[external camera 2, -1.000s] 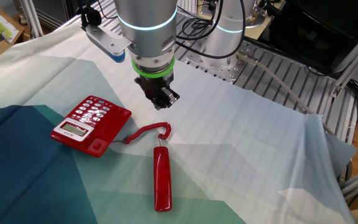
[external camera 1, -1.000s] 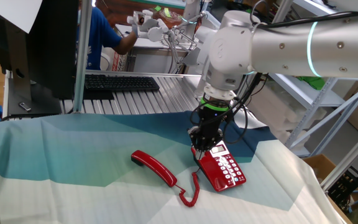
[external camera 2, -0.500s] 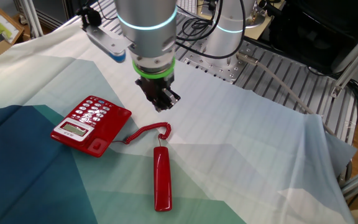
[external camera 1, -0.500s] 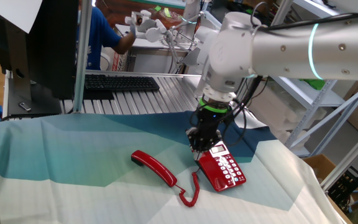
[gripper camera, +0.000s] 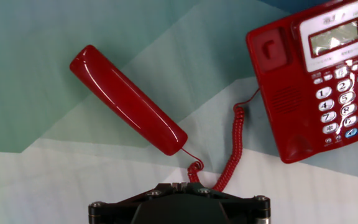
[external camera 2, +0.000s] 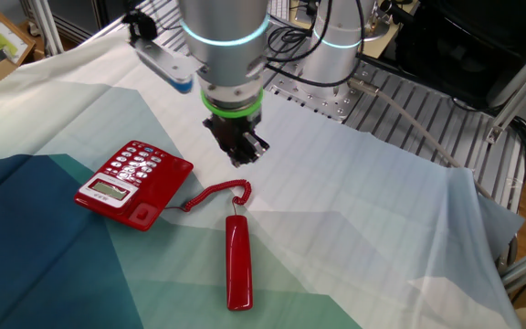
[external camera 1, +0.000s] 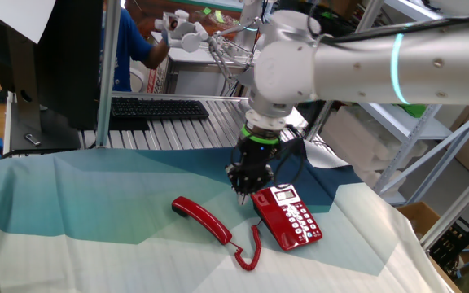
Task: Place the handset of the telephone on the corresponding phone cradle
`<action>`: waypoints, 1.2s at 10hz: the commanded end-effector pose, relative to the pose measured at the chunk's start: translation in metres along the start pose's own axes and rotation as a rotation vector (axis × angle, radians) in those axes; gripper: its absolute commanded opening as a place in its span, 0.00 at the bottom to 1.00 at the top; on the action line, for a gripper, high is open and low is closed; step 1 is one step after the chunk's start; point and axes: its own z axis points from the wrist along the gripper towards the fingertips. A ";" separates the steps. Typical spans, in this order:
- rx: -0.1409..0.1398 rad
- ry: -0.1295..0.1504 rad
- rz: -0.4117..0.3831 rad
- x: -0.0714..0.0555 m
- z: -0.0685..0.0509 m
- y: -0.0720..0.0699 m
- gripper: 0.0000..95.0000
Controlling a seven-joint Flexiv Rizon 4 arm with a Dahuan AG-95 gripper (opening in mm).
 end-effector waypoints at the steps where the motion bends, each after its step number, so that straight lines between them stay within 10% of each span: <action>1: -0.015 -0.007 -0.027 -0.007 0.006 0.003 0.00; 7: 0.064 -0.050 -0.408 -0.045 0.012 0.002 0.00; 9: 0.067 -0.103 -0.409 -0.046 0.017 0.005 0.00; 12: 0.074 -0.102 -0.409 -0.044 0.016 0.009 0.00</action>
